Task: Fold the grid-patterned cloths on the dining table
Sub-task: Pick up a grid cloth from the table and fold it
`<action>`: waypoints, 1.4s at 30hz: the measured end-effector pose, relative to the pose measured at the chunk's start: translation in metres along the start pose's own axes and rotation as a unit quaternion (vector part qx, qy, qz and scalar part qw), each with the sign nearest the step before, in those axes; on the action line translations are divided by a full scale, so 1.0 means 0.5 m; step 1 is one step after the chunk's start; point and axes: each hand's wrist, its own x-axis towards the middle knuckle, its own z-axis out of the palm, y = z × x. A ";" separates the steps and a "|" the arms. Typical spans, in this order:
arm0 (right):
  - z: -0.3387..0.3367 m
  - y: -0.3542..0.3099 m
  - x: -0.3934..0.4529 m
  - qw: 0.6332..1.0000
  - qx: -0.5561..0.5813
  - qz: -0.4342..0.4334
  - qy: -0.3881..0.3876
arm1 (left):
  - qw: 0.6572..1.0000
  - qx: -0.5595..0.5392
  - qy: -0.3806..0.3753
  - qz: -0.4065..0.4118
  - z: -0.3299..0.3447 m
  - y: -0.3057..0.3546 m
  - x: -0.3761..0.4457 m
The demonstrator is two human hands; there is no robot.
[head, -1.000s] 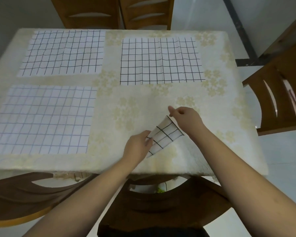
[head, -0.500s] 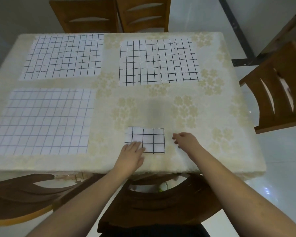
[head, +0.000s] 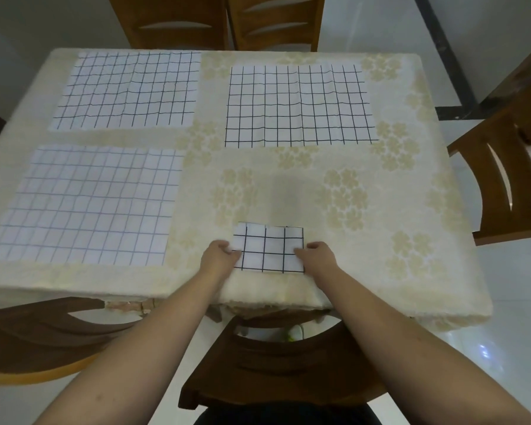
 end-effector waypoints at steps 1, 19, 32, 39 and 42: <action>0.004 -0.002 0.004 1.000 0.002 0.002 -0.001 | 1.000 -0.001 -0.012 -0.018 -0.001 0.004 0.005; -0.077 0.040 0.001 0.976 0.080 -0.171 -0.106 | 0.981 -0.108 -0.124 0.105 -0.027 -0.013 -0.010; -0.092 0.022 -0.034 0.957 0.144 -0.204 -0.145 | 0.978 -0.048 -0.173 0.107 -0.043 0.035 -0.005; -0.095 -0.003 -0.070 0.951 0.237 -0.181 -0.078 | 0.958 -0.124 -0.212 0.148 -0.084 0.074 -0.049; -0.091 -0.011 -0.094 0.956 0.216 -0.196 -0.041 | 0.959 -0.135 -0.200 0.151 -0.103 0.076 -0.082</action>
